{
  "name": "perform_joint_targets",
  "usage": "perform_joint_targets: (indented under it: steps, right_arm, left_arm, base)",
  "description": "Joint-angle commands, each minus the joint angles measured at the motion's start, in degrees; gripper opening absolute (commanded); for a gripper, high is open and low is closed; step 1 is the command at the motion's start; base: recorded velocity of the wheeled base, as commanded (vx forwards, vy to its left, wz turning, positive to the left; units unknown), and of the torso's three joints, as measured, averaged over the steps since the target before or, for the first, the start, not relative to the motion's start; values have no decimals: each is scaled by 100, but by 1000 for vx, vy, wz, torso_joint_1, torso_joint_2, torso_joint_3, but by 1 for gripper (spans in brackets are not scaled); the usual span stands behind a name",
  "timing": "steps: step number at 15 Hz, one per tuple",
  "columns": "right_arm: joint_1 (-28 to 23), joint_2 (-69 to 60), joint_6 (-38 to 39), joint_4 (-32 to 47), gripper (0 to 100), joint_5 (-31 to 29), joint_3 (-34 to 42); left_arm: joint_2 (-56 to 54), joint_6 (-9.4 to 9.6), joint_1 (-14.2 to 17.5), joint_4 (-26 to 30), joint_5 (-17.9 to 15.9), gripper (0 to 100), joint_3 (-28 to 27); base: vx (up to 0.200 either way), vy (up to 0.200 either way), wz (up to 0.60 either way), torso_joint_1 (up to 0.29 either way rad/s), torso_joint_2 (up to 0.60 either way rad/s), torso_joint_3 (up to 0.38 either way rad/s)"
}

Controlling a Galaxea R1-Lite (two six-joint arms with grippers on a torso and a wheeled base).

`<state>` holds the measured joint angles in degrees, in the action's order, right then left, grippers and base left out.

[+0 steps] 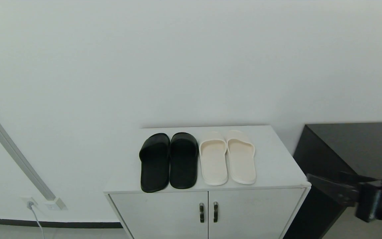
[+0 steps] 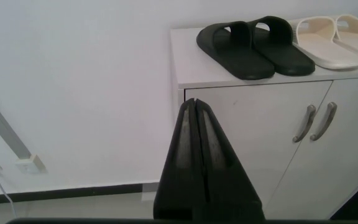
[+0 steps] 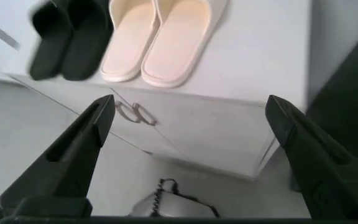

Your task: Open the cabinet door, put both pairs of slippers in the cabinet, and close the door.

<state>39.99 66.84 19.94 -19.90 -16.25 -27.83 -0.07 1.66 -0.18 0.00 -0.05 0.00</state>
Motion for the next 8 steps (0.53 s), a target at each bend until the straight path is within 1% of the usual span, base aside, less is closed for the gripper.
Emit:
perform_joint_targets:
  steps: [1,3,5,8]
  right_arm:
    - [651,1622,212,-181,100,-476,-996]
    - [897,2404,212,-621,100,-1108,-1321]
    - [1064,3186,194,-1201,100,-1680,-1647]
    - [1152,3845,185,-1377,100,-2075,-2200]
  left_arm:
    - [7,-34,1,0,-4,0,0]
    - [7,-139,1,0,5,0,0]
    - [7,-122,9,0,-4,0,0]
    - [7,-113,1,0,-13,0,0]
  base:
    - [0,0,0,0,0,0]
    - [0,0,0,0,0,0]
    - [0,0,0,0,0,0]
    - [0,0,0,0,0,0]
